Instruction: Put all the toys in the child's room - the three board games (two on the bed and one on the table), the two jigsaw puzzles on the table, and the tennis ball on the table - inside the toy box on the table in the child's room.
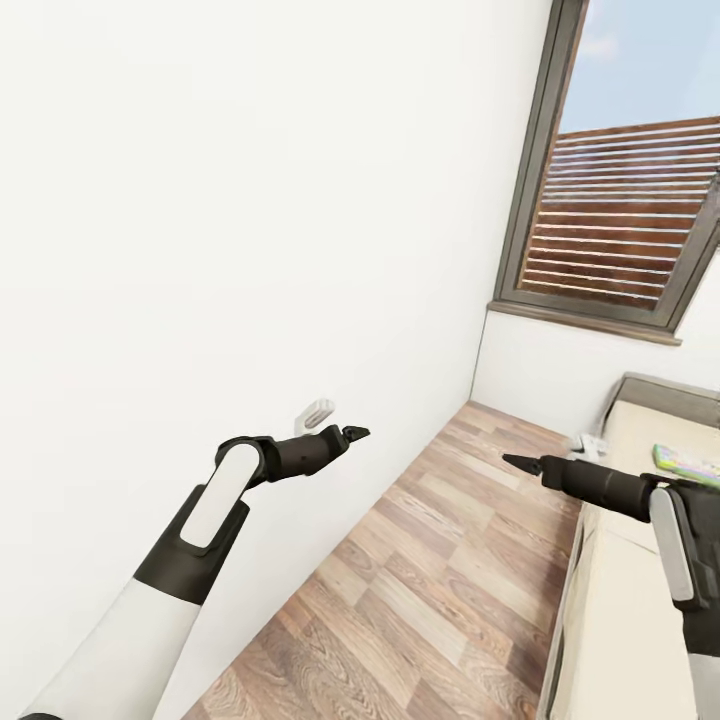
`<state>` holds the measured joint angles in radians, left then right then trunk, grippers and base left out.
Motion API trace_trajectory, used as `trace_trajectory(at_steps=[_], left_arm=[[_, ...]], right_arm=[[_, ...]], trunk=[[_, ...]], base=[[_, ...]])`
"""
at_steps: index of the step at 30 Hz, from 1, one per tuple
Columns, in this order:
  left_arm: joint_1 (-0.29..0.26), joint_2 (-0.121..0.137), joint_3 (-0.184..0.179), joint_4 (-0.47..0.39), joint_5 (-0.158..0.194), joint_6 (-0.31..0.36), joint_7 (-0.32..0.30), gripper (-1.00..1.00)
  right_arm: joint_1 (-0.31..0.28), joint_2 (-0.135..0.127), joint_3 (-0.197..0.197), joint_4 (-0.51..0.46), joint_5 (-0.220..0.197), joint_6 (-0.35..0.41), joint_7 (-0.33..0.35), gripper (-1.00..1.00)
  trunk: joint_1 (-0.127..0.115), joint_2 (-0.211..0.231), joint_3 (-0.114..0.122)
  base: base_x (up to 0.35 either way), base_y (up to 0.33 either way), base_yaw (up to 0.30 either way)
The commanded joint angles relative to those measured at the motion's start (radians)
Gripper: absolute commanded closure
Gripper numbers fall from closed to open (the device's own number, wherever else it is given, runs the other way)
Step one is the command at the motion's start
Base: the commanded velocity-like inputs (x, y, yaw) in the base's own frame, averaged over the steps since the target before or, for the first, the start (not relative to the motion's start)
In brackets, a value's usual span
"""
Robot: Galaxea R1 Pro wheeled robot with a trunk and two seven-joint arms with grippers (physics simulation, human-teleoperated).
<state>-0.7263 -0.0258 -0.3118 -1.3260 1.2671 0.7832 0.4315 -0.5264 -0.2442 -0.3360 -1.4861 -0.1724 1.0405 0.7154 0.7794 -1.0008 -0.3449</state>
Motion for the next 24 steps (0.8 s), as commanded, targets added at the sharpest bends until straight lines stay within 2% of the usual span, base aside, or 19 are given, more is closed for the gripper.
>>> trace_trajectory(at_steps=[1, 4, 5, 9, 24], left_arm=[[-0.001, 0.000, 0.000, -0.001, 0.011, 0.001, 0.010, -1.00], [-0.001, 0.000, 0.000, -0.001, 0.011, 0.001, 0.010, -1.00], [-0.001, 0.000, 0.000, -0.001, 0.011, 0.001, 0.010, -1.00], [-0.001, 0.001, 0.000, -0.001, 0.011, 0.001, 0.010, -1.00], [-0.001, 0.001, 0.000, -0.001, 0.011, 0.004, 0.010, -1.00]], right_arm=[[-0.005, 0.016, 0.007, 0.010, -0.003, 0.007, -0.038, -1.00], [-0.014, 0.056, 0.026, 0.032, -0.003, 0.007, -0.148, -1.00], [-0.014, 0.056, 0.026, 0.032, -0.003, 0.007, -0.148, -1.00], [-0.020, 0.101, 0.070, 0.050, -0.004, 0.007, -0.260, -1.00], [-0.018, 0.118, 0.093, 0.054, -0.008, 0.007, -0.298, -1.00]], trunk=[[0.004, -0.008, -0.004], [0.016, -0.029, -0.013], [0.019, -0.036, -0.016], [0.035, -0.064, -0.028], [0.092, -0.169, -0.069]], base=[[0.000, 0.000, -0.076], [0.000, 0.000, -0.051], [0.000, 0.000, -0.044], [0.000, 0.000, -0.071], [0.000, 0.000, -0.079]])
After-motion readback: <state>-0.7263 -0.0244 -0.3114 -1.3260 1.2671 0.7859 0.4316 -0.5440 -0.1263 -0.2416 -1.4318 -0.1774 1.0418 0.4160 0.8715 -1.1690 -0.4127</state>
